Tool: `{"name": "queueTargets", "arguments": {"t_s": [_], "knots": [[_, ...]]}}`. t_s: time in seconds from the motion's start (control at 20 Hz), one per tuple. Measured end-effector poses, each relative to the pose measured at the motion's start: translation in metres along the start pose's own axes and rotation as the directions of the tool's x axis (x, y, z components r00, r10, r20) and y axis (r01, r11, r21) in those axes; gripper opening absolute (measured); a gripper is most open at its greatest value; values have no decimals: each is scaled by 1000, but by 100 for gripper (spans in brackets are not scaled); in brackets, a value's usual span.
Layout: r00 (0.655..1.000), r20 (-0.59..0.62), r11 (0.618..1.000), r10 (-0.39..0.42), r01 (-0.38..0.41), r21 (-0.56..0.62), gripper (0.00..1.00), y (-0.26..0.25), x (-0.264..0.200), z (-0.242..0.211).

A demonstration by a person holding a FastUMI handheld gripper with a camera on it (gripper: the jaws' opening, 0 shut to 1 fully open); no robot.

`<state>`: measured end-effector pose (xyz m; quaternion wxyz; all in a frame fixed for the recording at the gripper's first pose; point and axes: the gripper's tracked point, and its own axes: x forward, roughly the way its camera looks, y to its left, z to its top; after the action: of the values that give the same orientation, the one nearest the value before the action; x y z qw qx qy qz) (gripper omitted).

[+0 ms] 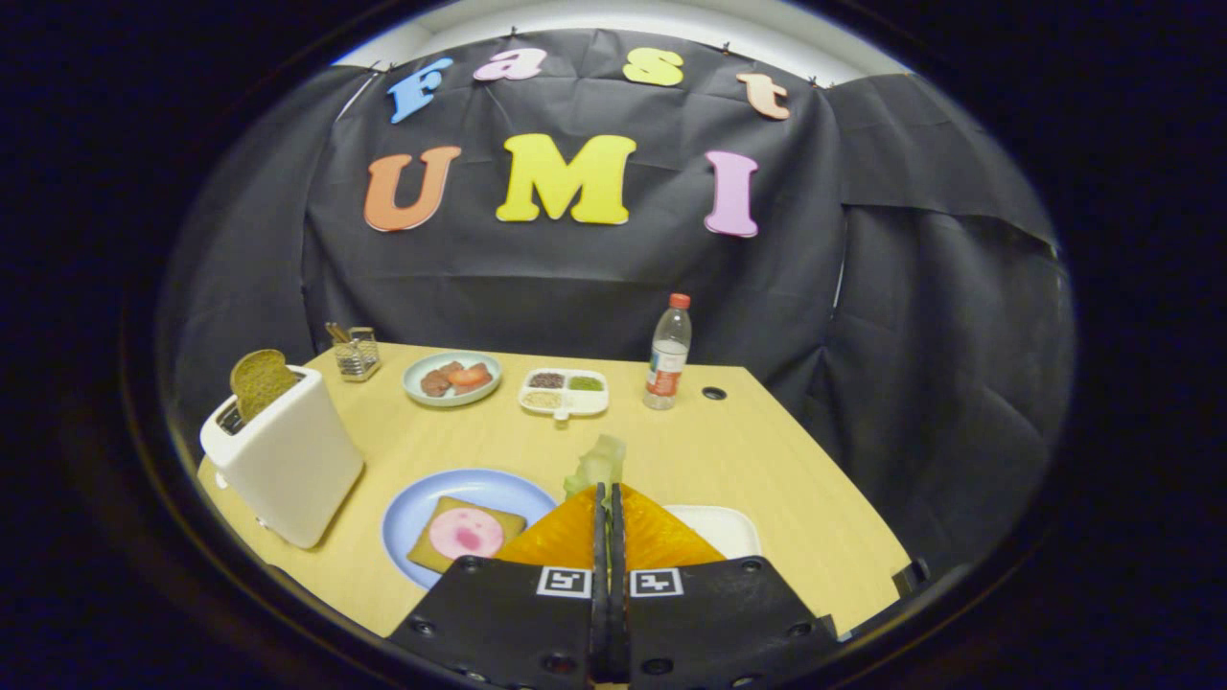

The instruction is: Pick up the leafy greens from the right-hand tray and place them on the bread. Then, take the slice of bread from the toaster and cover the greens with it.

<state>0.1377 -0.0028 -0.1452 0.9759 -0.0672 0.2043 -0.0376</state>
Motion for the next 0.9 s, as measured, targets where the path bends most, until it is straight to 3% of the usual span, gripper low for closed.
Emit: {"name": "queueTargets", "arguments": {"t_s": [0.25, 0.6, 0.75, 0.9], "knots": [[998, 23, 997, 63, -62, -37, 0, 72, 1, 6], [979, 19, 979, 204, -204, 3, 0, 161, 10, 1], [972, 2, 971, 234, -234, 52, 0, 165, 25, -8], [975, -68, 976, 212, -207, 73, 0, 150, 58, -33]]}}
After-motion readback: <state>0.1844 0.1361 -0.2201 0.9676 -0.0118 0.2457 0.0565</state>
